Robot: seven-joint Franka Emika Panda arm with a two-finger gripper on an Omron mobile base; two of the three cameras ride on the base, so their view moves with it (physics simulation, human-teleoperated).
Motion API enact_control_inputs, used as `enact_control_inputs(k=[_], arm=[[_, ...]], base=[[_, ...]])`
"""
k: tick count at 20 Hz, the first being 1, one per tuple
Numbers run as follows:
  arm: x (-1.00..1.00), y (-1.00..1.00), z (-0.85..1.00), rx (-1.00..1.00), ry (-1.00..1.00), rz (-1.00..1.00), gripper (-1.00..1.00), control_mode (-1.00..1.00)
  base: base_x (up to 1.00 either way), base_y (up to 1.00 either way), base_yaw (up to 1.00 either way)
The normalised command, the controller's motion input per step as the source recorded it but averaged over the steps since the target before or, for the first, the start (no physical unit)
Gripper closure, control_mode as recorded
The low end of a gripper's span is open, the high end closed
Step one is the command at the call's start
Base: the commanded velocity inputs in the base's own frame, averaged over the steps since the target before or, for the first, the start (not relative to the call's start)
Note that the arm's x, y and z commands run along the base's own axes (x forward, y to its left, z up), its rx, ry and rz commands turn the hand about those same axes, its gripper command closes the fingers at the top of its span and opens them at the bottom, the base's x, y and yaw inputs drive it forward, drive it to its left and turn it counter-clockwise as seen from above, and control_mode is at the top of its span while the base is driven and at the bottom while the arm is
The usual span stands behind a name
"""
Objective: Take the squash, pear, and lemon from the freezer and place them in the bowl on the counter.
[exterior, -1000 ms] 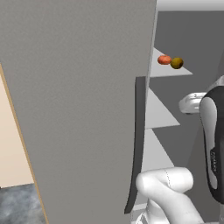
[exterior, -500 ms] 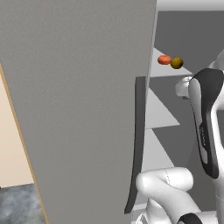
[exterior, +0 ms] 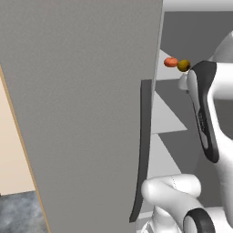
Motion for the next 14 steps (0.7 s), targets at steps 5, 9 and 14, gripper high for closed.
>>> enact_control_inputs(k=[5,9,14], arm=[[0.62,-0.10,0.00,0.00,0.00,-0.10,-1.00,-1.00],[0.76,-0.11,0.03,0.02,0.00,-0.06,-1.00,-1.00],[0.72,-0.22,0.01,0.05,0.00,-0.01,-1.00,-1.00]], base=[[0.00,0.00,0.00],[0.00,0.00,0.00],[0.00,0.00,0.00]])
